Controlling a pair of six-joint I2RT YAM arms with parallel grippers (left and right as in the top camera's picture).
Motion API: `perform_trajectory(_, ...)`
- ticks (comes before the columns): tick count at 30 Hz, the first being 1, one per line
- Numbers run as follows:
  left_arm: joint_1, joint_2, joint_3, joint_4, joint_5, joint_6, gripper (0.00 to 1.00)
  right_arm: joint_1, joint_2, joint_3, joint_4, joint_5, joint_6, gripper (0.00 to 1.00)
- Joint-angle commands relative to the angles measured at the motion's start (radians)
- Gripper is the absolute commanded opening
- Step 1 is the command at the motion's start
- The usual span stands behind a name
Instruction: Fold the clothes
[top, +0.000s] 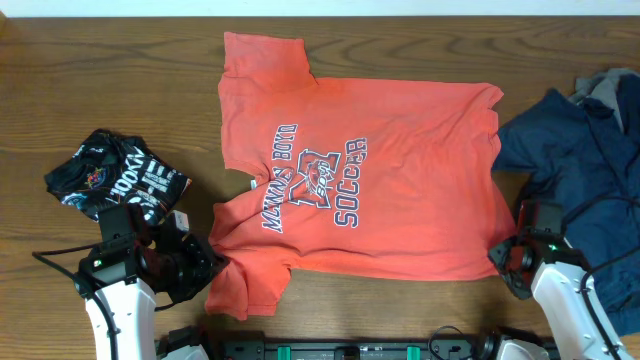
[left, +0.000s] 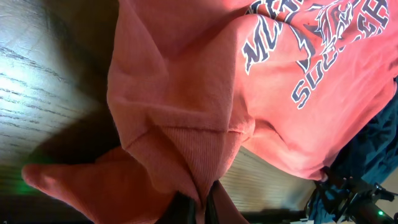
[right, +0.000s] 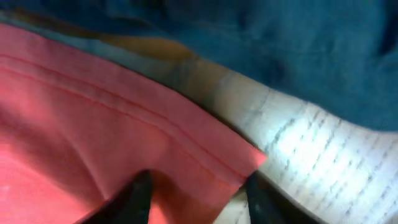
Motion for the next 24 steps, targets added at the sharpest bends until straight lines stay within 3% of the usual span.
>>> perform_trajectory(1,0.008,0.0,0.024,-0.003,-0.012,0.014,0.06,-0.015,0.015,-0.052,0.017,0.011,0.035,0.17)
perform_trajectory(2,0.008,0.0,0.024,-0.003,-0.012,0.013,0.06,-0.015,0.015,-0.052,0.021,0.008,0.035,0.01)
perform_trajectory(7,0.008,0.0,0.026,-0.008,0.036,0.013,0.06,-0.015,0.012,-0.004,-0.014,-0.068,-0.038,0.01)
perform_trajectory(15,0.008,0.0,0.127,-0.022,0.049,0.016,0.06,-0.015,0.002,0.287,-0.248,-0.039,-0.171,0.01)
perform_trajectory(19,0.008,0.0,0.179,0.041,0.098,-0.064,0.06,-0.015,0.002,0.388,-0.251,-0.034,-0.26,0.01)
perform_trajectory(24,0.008,0.004,0.18,0.216,0.247,-0.229,0.06,-0.015,0.004,0.41,-0.219,0.0,-0.269,0.01)
